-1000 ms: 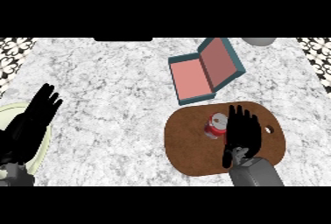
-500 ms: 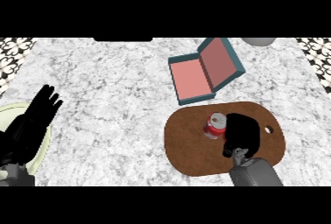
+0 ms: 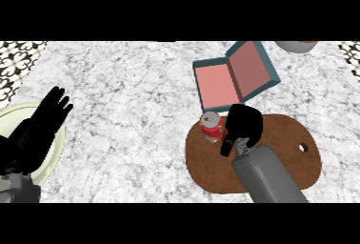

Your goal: Pick the bell pepper from the cutting board and place it in the cardboard box

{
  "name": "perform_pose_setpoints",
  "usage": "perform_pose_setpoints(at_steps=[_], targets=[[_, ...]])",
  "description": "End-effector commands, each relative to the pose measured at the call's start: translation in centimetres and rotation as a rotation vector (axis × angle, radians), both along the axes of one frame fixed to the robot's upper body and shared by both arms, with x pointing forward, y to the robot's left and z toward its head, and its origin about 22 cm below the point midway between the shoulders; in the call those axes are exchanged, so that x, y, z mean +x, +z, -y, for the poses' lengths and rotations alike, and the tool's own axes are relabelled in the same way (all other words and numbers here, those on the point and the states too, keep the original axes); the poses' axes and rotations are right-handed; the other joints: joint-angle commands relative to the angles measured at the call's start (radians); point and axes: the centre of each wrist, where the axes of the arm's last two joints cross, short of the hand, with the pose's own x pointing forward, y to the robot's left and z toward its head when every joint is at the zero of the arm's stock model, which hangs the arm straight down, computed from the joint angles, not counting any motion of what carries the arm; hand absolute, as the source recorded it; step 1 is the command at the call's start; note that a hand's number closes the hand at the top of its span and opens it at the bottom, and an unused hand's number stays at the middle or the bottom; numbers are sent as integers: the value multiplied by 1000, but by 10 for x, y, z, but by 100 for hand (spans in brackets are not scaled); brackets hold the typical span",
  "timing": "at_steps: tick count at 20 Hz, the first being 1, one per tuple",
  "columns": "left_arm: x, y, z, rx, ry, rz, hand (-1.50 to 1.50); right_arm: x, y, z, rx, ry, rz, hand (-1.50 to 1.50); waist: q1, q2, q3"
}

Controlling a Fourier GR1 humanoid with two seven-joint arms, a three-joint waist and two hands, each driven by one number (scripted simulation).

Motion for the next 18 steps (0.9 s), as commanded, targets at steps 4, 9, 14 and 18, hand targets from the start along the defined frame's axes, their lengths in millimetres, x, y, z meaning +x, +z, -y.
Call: perform_pose_setpoints(at_steps=[4,9,14,18], targets=[[16,7,20,0,-125,29,0,46,36,-35,140,-98,42,150,125,35,1],[25,11,33,5,-132,35,0,72,60,-59,90,-156,137,150,128,30,-2],[29,6,41,-1,-123,23,0,85,93,-87,59,-133,264,150,119,23,-3],[28,2,35,13,-117,15,0,89,140,-115,37,-84,407,150,113,15,-5]])
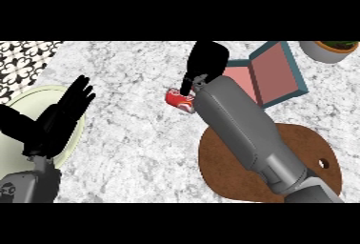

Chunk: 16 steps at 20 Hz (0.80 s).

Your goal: Pick the bell pepper from the cutting board and place it in the cardboard box

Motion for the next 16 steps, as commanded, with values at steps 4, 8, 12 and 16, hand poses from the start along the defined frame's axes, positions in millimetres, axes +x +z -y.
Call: perform_pose_setpoints(at_steps=[4,8,12,16], targets=[[3,-1,-2,8,12,-5,0,-1,73,-46,-20,-104,271,150,-10,-13,-3],[0,-3,-13,6,34,-21,0,-3,107,-62,-68,-186,380,150,-41,-23,-3],[0,-6,-10,1,63,-24,0,7,111,-59,-65,-260,415,150,-68,-19,-2],[-11,-10,-22,0,78,-10,0,13,120,-59,-88,-322,440,150,-76,-22,-2]])
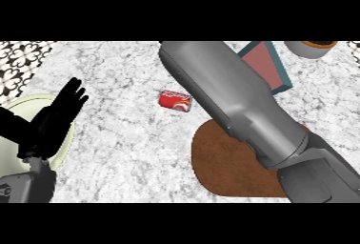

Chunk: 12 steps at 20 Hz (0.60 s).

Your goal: Pick the bell pepper from the cutting board and place it in the cardboard box

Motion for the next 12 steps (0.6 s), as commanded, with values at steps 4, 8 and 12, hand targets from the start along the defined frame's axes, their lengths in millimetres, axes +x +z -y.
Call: perform_pose_setpoints(at_steps=[4,8,12], targets=[[-8,-5,-1,-5,27,-4,0,11,-15,5,88,-220,28,150,-32,-1,2],[-3,5,-18,-7,71,-7,0,19,-5,9,61,-207,-22,150,-70,-4,3],[-28,-10,-17,0,73,-2,0,30,-32,30,66,-200,23,150,-62,-4,3]])
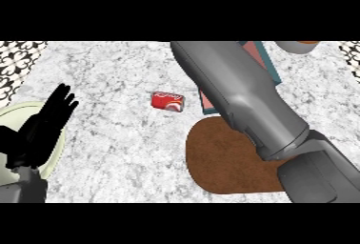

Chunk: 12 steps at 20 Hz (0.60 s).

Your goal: Pick the bell pepper from the cutting board and place it in the cardboard box

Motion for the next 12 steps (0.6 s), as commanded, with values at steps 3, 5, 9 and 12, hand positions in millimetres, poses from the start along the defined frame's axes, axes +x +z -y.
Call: perform_pose_setpoints(at_steps=[3,5,9,12], targets=[[-4,-2,-5,-1,18,1,0,8,-31,13,78,-101,39,150,-12,3,1],[-12,0,-11,-3,7,5,0,15,-42,28,106,-122,36,150,-4,6,1],[-4,-1,-1,4,41,-19,0,15,-59,35,137,-73,3,150,-33,-4,2],[-14,-7,-5,-3,13,2,0,16,-104,59,193,-91,-49,150,-25,1,2]])
